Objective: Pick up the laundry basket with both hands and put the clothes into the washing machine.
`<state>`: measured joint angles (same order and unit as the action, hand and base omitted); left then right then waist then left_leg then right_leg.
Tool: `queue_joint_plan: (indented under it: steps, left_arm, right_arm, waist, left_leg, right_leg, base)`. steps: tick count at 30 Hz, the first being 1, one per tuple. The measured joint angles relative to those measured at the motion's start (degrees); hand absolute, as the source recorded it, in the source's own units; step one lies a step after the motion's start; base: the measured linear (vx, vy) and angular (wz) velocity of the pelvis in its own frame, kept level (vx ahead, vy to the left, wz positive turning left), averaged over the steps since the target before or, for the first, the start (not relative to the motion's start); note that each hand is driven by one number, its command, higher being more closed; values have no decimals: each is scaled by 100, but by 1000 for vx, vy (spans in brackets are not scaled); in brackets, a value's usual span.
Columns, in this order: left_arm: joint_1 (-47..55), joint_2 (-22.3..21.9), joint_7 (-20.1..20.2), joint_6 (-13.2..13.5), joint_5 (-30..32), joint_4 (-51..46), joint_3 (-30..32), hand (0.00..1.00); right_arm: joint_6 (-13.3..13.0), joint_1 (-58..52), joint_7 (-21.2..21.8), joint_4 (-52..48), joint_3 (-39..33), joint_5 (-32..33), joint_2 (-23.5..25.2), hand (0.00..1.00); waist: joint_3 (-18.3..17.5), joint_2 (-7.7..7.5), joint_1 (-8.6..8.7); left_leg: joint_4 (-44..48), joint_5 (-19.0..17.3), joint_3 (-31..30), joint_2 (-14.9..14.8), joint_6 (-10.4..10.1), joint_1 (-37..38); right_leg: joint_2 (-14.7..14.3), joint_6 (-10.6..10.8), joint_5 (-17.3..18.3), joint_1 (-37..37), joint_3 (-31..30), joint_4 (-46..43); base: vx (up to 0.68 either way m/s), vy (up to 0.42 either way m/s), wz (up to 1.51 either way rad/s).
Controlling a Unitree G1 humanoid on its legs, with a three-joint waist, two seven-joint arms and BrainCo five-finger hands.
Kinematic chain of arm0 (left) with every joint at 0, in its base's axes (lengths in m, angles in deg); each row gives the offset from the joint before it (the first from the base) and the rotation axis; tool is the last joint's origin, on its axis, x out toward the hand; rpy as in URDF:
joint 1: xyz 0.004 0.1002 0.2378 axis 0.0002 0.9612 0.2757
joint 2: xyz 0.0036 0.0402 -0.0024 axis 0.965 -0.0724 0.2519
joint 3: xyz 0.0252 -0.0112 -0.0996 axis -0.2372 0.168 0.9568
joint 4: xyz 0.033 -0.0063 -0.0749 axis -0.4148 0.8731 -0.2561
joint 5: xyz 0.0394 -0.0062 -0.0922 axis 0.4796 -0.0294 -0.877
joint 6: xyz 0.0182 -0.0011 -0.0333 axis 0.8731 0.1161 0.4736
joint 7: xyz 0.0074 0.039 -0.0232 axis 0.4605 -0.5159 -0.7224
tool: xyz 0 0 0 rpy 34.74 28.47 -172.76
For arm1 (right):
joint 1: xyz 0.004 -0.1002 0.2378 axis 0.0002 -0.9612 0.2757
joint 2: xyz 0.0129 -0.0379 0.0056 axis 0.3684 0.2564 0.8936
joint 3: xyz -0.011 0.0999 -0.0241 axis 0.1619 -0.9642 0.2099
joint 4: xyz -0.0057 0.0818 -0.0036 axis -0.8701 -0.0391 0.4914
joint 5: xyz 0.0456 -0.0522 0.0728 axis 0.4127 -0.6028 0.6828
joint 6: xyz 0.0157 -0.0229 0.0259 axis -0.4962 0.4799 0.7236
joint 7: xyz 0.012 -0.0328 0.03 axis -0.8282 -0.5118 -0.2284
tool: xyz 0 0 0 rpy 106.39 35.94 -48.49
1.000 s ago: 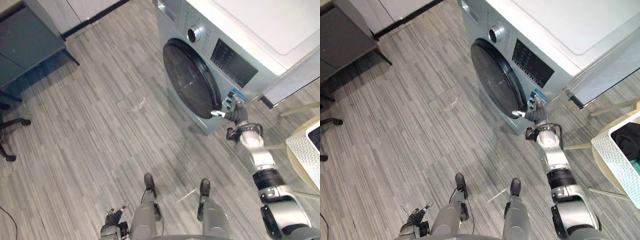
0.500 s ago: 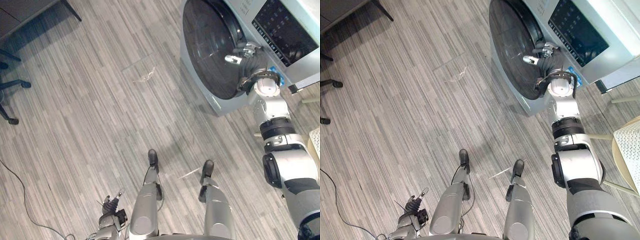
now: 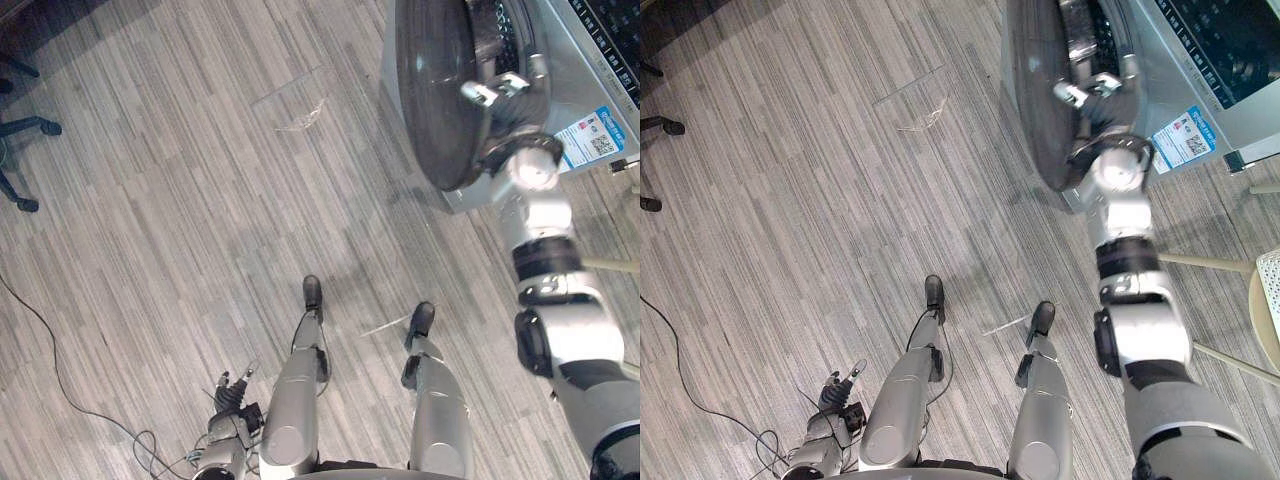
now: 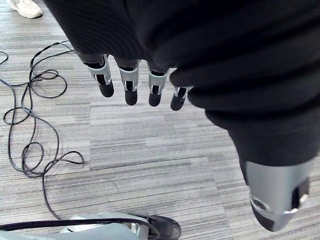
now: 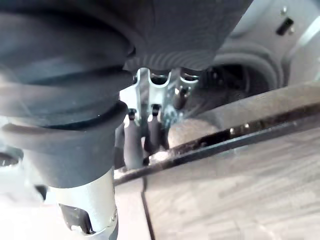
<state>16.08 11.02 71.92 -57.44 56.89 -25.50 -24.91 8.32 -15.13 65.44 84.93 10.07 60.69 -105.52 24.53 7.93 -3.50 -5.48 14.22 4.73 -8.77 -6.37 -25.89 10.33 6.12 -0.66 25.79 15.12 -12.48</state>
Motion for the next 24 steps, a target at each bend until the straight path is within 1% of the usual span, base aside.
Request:
queue_joint_plan:
  steps: [1, 2, 5, 6, 7, 8, 9, 10, 11, 12, 13, 14, 15, 16, 17, 18, 19, 20, 21, 22, 23, 24]
  left_arm:
    - [1, 0, -15, -23, 2, 13, 21, 0]
    - [3, 0, -22, -33, 5, 27, 44, 0]
    - [1, -6, -26, -59, 15, 52, 172, 0]
    - [1, -6, -34, -84, 27, 93, 267, 0]
    - [2, 8, -88, -135, 54, 158, 324, 0]
    - [2, 4, -122, -154, 63, 178, 374, 0]
    - [3, 12, -138, -159, 74, 221, 473, 0]
    - [4, 48, -147, -203, 142, 221, 495, 0]
    - [0, 80, -148, -244, 205, 219, 495, 0]
    - [-10, 100, -148, -261, 246, 218, 493, 0]
    - [-113, 129, -146, -289, 305, 220, 483, 0]
    - [-170, 135, -144, -302, 340, 218, 464, 0]
    - [-284, 142, -137, -324, 450, 210, 428, 0]
    - [-411, 160, -127, -329, 474, 207, 342, 0]
    - [-485, 179, -117, -329, 472, 195, 241, 0]
    - [-563, 214, -108, -330, 473, 144, 134, 0]
    - [-699, 267, -86, -340, 470, 112, -44, 0]
    - [-919, 370, 21, -360, 471, 89, -215, 0]
    - [-1124, 465, 77, -371, 470, 54, -310, 0]
    - [-1243, 521, 131, -377, 468, -21, -330, 0]
    - [-1549, 709, 222, -361, 445, -188, -486, 0]
    - [-1675, 799, 270, -354, 436, -253, -494, 0]
  right_arm:
    - [-31, -239, 45, -310, 333, 115, 141, 0]
    - [-37, -440, 202, -550, 700, 174, 273, 0]
    - [-34, -616, 591, -893, 1543, 209, 543, 0]
    - [-33, -647, 825, -956, 1845, 213, 666, 0]
    - [-26, -748, 1017, -1031, 2032, 213, 806, 0]
    - [-25, -842, 1090, -1109, 2077, 214, 878, 0]
    - [-30, -1053, 1172, -1280, 2102, 214, 1012, 0]
    - [-71, -1278, 1229, -1454, 2095, 209, 1048, 0]
    - [-94, -1449, 1262, -1591, 2046, 196, 1032, 0]
    - [-111, -1577, 1262, -1671, 1977, 176, 1023, 0]
    - [-143, -2015, 1231, -1906, 1667, 123, 970, 0]
    - [-144, -2204, 1226, -1996, 1514, 106, 955, 0]
    - [-150, -2664, 1213, -2160, 1243, 99, 933, 0]
    - [-152, -3127, 1158, -2380, 1043, 83, 873, 0]
    - [-153, -3413, 1148, -2499, 929, 78, 834, 0]
    - [-159, -3798, 1148, -2594, 780, 65, 799, 0]
    - [-158, -4328, 1154, -2690, 530, 43, 752, 0]
    - [-151, -4840, 1168, -2728, 187, 45, 743, 0]
    - [-136, -5184, 1186, -2728, -89, 44, 748, 0]
    - [-120, -5376, 1232, -2725, -256, 42, 747, 0]
    - [-81, -5793, 1285, -2718, -673, 36, 747, 0]
    - [-66, -5942, 1284, -2704, -810, 31, 752, 0]
  waist:
    - [-4, -8, 6]
    - [-9, -19, 14]
    - [-30, -63, 47]
    - [-52, -107, 92]
    - [-77, -159, 84]
    - [-93, -191, 82]
    - [-134, -274, 74]
    - [-187, -376, 79]
    - [-230, -458, 91]
    - [-257, -510, 111]
    - [-314, -615, 134]
    - [-331, -647, 146]
    - [-358, -696, 220]
    - [-366, -711, 330]
    - [-370, -716, 372]
    - [-410, -731, 455]
    - [-498, -730, 588]
    - [-541, -729, 708]
    - [-567, -730, 825]
    - [-572, -735, 900]
    - [-581, -751, 1022]
    - [-583, -755, 1103]
  left_leg:
    - [0, 2, -2, -10, 2, 80]
    - [0, 0, -9, -21, 1, 156]
    - [2, -2, -22, -34, 0, 230]
    - [3, 0, -25, -29, -1, 256]
    - [3, 1, -24, -22, -1, 301]
    - [3, 1, -24, -18, -1, 325]
    - [3, 1, -19, -9, -2, 372]
    - [3, 1, -7, -2, -2, 400]
    - [3, 1, 12, -2, -2, 409]
    - [3, 0, 24, -2, -3, 412]
    - [1, -4, 71, 1, -6, 430]
    - [1, -6, 106, 0, -8, 445]
    - [-1, -38, 196, -8, -28, 488]
    - [-7, -78, 264, -13, -40, 561]
    - [-7, -109, 329, -24, -25, 607]
    - [-11, -147, 432, -41, 5, 643]
    - [-37, -178, 563, -58, -10, 646]
    - [-38, -260, 707, -79, -11, 665]
    - [-38, -274, 822, -94, 5, 664]
    - [-39, -283, 895, -102, 17, 665]
    - [-40, -308, 1037, -115, 24, 667]
    - [-40, -318, 1121, -121, 31, 667]
  right_leg:
    - [3, 5, 99, -37, 3, -99]
    - [7, -23, 200, -72, 20, -205]
    - [30, -40, 398, -83, 73, -432]
    - [56, -42, 480, -86, 93, -536]
    - [70, -42, 521, -129, 96, -581]
    - [72, -36, 548, -175, 97, -583]
    - [82, -29, 589, -238, 99, -593]
    - [92, -20, 610, -269, 82, -607]
    - [91, -19, 611, -270, 56, -607]
    - [90, -19, 611, -269, 46, -603]
    - [82, -19, 609, -274, -2, -576]
    - [78, -19, 607, -275, -36, -566]
    - [65, -20, 590, -282, -106, -527]
    - [52, -12, 549, -324, -166, -471]
    - [28, -16, 504, -356, -226, -396]
    - [-9, 1, 426, -371, -326, -281]
    - [-51, 16, 293, -373, -443, -81]
    - [-105, 67, 172, -387, -590, 143]
    - [-140, 80, 43, -404, -666, 323]
    - [-162, 89, -29, -408, -749, 428]
    - [-204, 100, -203, -405, -893, 679]
    - [-216, 98, -260, -403, -936, 763]
  base:
    - [93, -93, 5]
    - [109, -114, 6]
    - [71, -89, 12]
    - [92, -107, 20]
    - [76, -79, 18]
    - [80, -66, 17]
    - [75, -52, 17]
    - [76, -56, 12]
    - [49, -41, 4]
    - [22, -39, -7]
    - [5, -22, -10]
    - [-26, -22, -18]
    - [-35, -10, -24]
    - [-41, -10, -31]
    - [-23, -2, -41]
    - [-23, 7, -52]
    - [-16, 14, -70]
    - [-6, 12, -69]
    - [7, 7, -58]
    - [10, -6, -62]
    - [9, -7, -53]
    - [9, -9, -63]
